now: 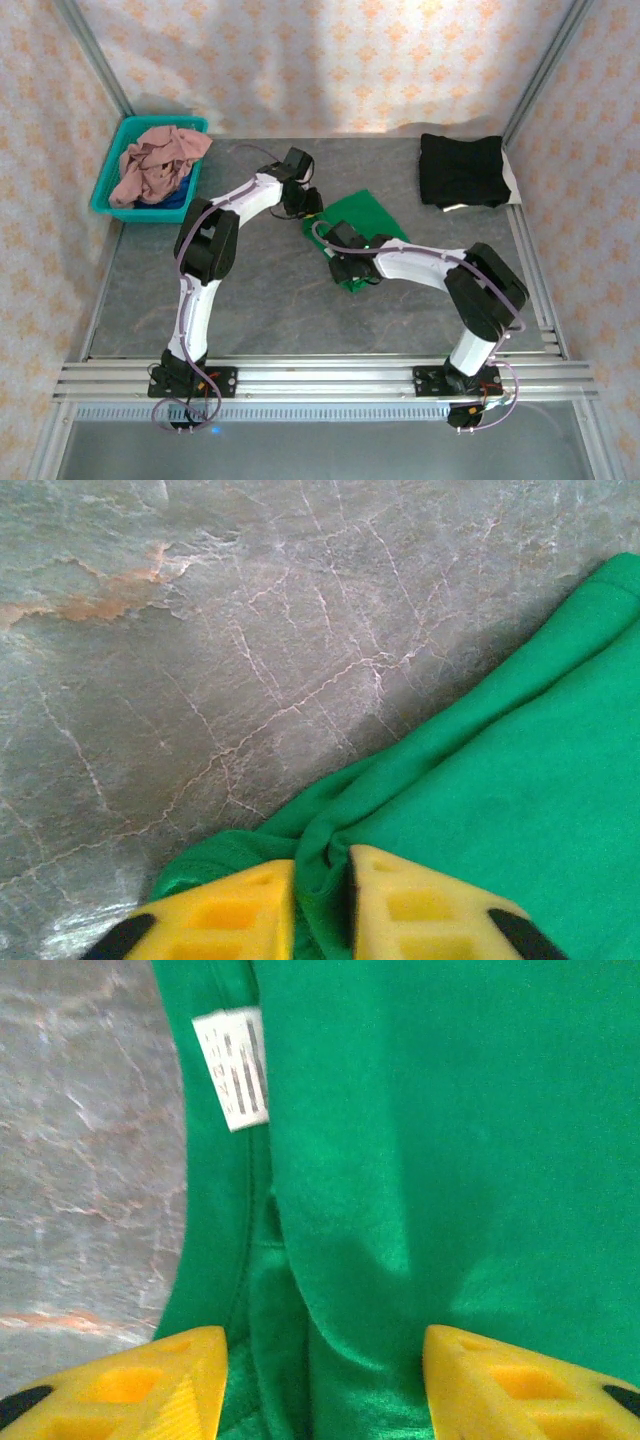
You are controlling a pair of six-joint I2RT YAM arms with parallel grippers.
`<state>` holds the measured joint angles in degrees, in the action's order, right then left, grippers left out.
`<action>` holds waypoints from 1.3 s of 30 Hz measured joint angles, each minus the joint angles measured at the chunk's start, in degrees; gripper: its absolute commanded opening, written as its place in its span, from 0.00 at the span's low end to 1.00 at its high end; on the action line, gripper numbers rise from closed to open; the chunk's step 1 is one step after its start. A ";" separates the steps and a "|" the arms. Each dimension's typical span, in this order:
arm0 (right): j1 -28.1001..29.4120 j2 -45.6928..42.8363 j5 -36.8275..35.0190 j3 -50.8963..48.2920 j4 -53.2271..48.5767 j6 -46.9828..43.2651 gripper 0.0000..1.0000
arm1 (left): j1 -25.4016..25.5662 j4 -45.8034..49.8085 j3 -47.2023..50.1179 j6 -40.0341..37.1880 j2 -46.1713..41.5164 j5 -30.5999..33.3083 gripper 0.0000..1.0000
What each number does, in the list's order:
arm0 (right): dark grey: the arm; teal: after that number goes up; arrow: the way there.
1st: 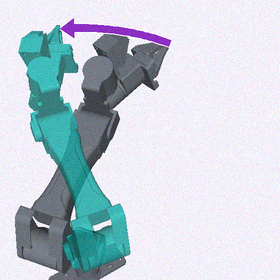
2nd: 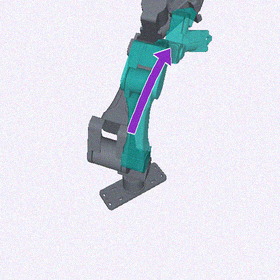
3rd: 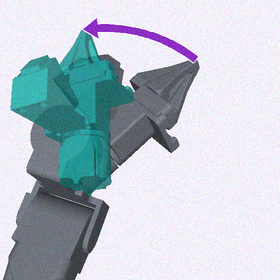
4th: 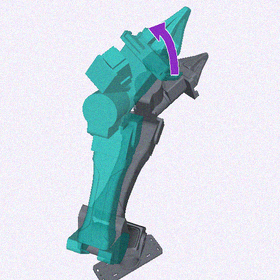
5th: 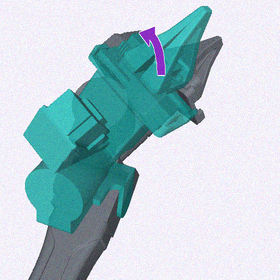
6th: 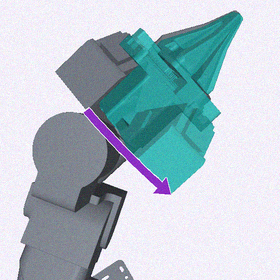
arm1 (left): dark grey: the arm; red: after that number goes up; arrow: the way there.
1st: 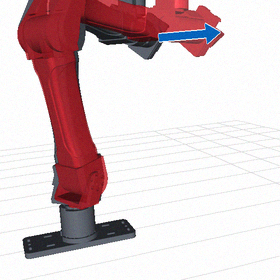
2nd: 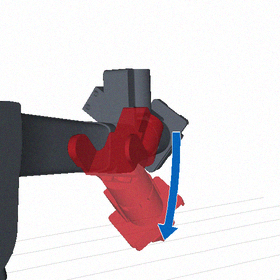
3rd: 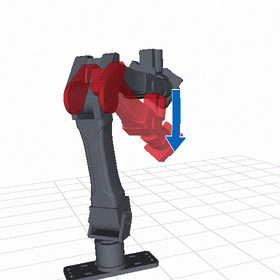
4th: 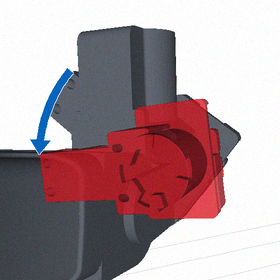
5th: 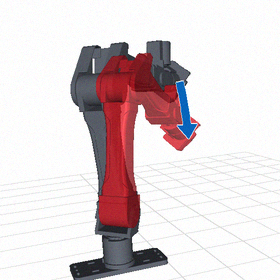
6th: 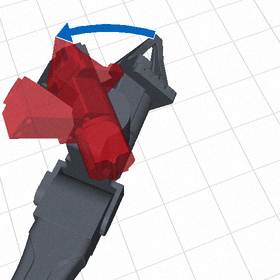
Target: Fold and stack the t-shirts
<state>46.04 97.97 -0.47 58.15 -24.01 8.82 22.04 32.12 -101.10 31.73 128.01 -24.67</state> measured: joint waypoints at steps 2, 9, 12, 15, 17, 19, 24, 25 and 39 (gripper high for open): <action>0.15 0.85 -1.42 0.26 -1.05 -0.28 0.46 | 0.07 0.00 0.00 -0.20 0.00 -0.04 0.16; 0.15 1.09 -3.85 0.33 -2.16 -0.70 0.31 | 0.44 0.52 -0.15 -1.07 0.00 0.92 0.24; 0.15 1.09 -4.26 0.33 -2.14 -0.81 0.25 | 1.11 1.95 -1.44 -1.81 0.00 1.57 0.25; 0.15 1.07 -4.55 0.33 -2.16 -0.94 0.19 | 1.64 2.62 -3.52 -1.90 0.02 1.86 0.13; 0.15 1.03 -4.94 0.33 -2.23 -1.05 0.14 | 2.01 2.67 -4.33 -2.14 0.02 2.03 0.04; 0.15 0.70 -5.35 0.33 -2.62 -1.16 0.11 | 2.14 2.89 -4.61 -2.60 0.02 2.23 0.00; 0.15 -2.71 -5.97 0.35 -4.28 -1.64 0.02 | 2.25 3.78 -4.68 -3.28 -0.02 2.62 0.00; 0.15 -3.52 -6.05 0.35 -4.63 -1.70 0.01 | 2.25 4.02 -4.79 -3.34 -0.02 2.64 0.00; 0.35 -16.72 -0.72 0.83 -8.96 -3.39 0.00 | 2.36 2.82 7.67 -3.15 -20.87 4.09 0.00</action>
<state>46.39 81.25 -1.19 58.98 -32.97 5.43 24.40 34.94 -93.43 28.58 107.13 -20.58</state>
